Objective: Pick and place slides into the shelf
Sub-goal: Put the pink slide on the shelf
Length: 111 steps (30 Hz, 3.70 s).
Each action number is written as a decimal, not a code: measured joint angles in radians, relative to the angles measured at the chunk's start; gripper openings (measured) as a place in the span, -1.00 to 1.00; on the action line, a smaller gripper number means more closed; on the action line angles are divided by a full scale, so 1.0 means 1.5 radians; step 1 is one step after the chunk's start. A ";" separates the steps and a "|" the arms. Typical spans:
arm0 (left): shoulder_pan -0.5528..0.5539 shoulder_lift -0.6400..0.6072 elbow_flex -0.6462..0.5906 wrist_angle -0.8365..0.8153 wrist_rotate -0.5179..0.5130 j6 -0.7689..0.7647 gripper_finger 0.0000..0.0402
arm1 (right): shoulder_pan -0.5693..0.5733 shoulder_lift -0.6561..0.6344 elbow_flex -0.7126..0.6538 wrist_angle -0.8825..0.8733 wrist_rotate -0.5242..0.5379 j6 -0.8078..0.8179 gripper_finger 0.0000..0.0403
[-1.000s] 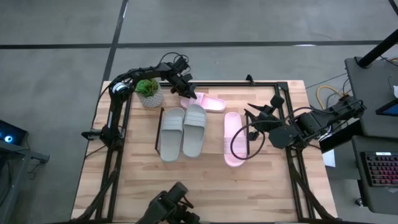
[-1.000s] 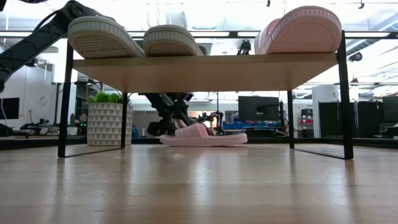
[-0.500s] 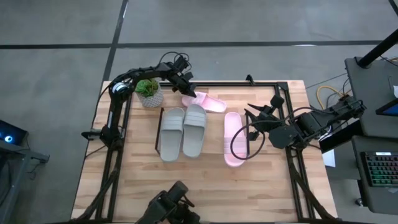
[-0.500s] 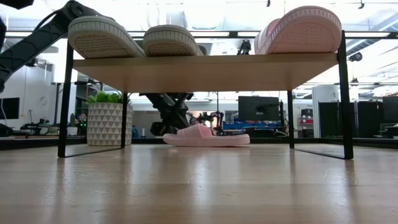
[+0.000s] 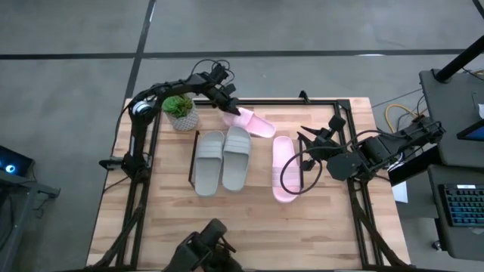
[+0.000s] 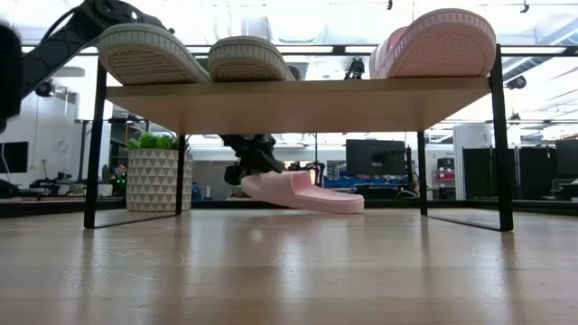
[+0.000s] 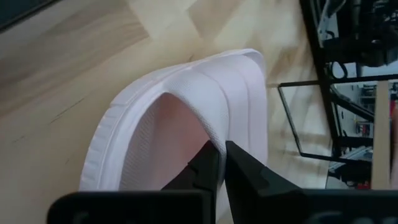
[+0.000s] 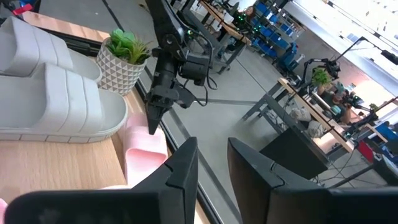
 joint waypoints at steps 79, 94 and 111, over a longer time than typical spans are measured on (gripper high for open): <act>-0.184 -0.593 -0.348 0.770 -0.177 0.238 -1.00 | -0.245 0.168 0.104 0.479 -0.475 -0.487 -0.13; -0.223 -0.572 -0.347 0.840 -0.183 0.277 -1.00 | -0.298 0.189 0.175 0.446 -0.450 -0.483 -0.14; -0.267 -0.529 -0.347 0.878 -0.195 0.273 -1.00 | -0.307 0.202 0.177 0.468 -0.454 -0.487 -0.22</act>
